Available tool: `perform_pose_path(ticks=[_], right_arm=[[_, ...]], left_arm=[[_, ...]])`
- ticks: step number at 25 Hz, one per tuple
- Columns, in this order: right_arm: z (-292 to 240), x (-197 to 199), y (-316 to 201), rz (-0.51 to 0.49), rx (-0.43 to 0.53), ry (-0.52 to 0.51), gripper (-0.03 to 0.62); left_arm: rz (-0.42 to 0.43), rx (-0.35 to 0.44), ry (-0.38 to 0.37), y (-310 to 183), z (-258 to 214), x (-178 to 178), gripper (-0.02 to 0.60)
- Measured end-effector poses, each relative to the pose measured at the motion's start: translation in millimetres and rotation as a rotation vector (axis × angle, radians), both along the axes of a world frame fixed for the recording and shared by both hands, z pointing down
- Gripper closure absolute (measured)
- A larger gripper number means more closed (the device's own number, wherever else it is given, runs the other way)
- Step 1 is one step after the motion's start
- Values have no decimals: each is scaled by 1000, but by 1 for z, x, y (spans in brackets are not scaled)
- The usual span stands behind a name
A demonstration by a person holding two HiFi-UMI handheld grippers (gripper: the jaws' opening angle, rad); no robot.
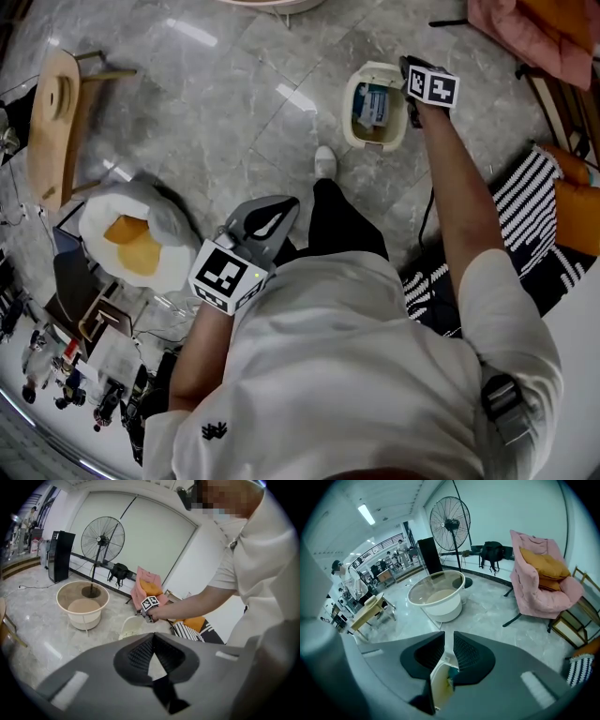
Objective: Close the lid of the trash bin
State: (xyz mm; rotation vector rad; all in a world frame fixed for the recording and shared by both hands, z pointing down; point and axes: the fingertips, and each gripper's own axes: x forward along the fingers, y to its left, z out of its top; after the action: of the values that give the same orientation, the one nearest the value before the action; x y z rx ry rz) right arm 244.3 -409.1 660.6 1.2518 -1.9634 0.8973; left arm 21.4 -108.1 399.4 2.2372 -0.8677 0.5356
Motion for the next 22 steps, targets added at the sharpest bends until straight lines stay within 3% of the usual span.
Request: perform_pose_path(ticks=[22], right_arm=[[10,5,33,32,-36,-12,539]], left_arm=[[42,4,3,8,4,1,525]])
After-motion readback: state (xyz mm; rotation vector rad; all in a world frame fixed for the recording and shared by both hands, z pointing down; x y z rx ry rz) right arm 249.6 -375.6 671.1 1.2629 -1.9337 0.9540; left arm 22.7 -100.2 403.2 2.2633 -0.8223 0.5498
